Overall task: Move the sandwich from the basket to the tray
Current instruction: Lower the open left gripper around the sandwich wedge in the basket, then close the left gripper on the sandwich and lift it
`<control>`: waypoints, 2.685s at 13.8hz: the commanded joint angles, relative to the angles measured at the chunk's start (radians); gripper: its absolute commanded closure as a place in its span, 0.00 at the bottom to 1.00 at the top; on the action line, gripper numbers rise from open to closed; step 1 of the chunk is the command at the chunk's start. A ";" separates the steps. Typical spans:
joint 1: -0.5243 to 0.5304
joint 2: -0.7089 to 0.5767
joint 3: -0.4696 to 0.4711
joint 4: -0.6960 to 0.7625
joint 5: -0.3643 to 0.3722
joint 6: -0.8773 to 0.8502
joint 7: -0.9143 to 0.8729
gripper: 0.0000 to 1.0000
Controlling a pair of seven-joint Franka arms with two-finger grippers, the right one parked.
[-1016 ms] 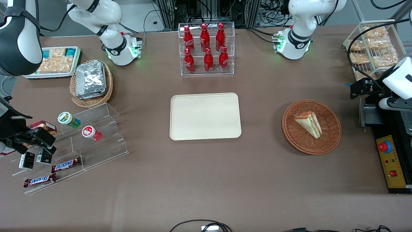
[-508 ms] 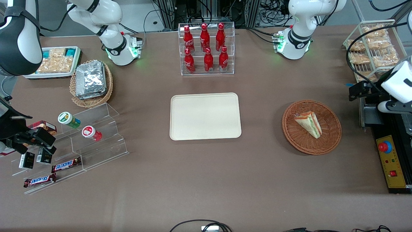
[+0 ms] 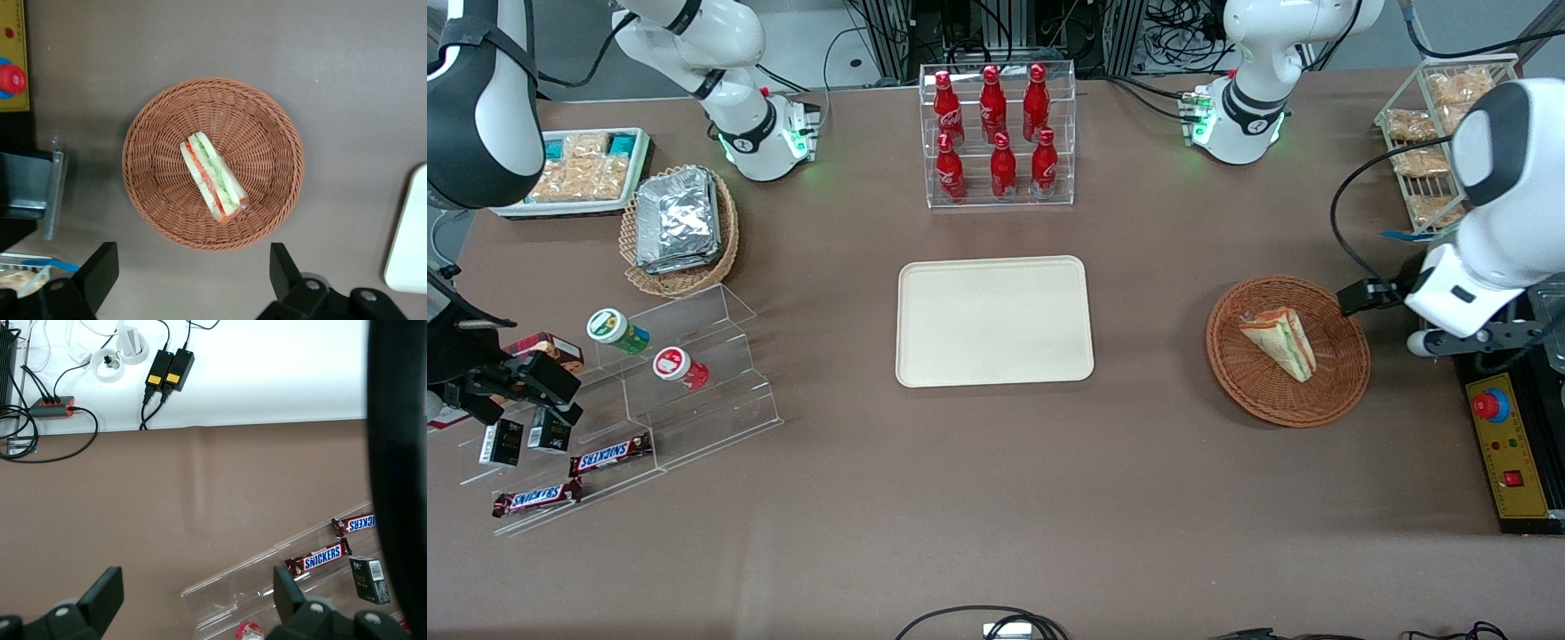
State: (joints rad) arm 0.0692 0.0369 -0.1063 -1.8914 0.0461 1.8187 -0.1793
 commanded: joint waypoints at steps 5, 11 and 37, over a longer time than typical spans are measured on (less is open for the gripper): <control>-0.012 -0.127 -0.004 -0.380 -0.002 0.323 -0.279 0.00; -0.016 -0.092 -0.009 -0.523 -0.002 0.557 -0.440 0.00; -0.014 0.043 -0.007 -0.611 0.015 0.823 -0.485 1.00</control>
State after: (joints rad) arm 0.0619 0.1449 -0.1154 -2.4966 0.0465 2.6919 -0.6581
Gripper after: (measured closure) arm 0.674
